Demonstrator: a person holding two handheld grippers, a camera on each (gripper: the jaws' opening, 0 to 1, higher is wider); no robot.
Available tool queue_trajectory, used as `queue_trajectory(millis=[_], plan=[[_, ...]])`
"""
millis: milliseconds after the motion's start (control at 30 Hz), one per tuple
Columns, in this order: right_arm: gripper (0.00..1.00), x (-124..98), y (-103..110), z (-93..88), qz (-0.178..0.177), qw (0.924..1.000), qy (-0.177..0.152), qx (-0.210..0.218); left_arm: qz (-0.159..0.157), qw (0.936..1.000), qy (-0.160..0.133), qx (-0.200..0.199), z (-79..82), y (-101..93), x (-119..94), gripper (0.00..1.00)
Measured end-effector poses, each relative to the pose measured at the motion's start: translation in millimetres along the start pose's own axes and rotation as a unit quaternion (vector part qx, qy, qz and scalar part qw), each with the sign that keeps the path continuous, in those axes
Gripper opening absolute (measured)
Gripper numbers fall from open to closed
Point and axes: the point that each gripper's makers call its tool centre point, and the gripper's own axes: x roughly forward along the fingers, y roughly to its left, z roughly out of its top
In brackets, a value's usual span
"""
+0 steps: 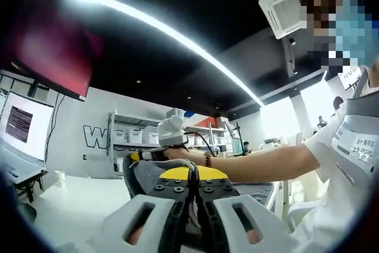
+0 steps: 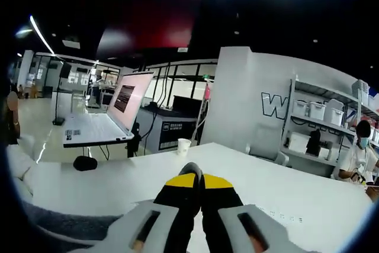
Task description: Open the folded towel by lifting each exposed corner and separating the folded layers until the towel lies flat within the target outline without major curled edges
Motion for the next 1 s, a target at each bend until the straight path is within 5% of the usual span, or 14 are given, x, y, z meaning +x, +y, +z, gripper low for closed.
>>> queue_trajectory(millis=[1000], plan=[[0.0,22,38,-8.7,0.034,0.9994,0.0,0.008,0.034,0.9993,0.004,0.014,-1.6,17.6,-29,0.0]])
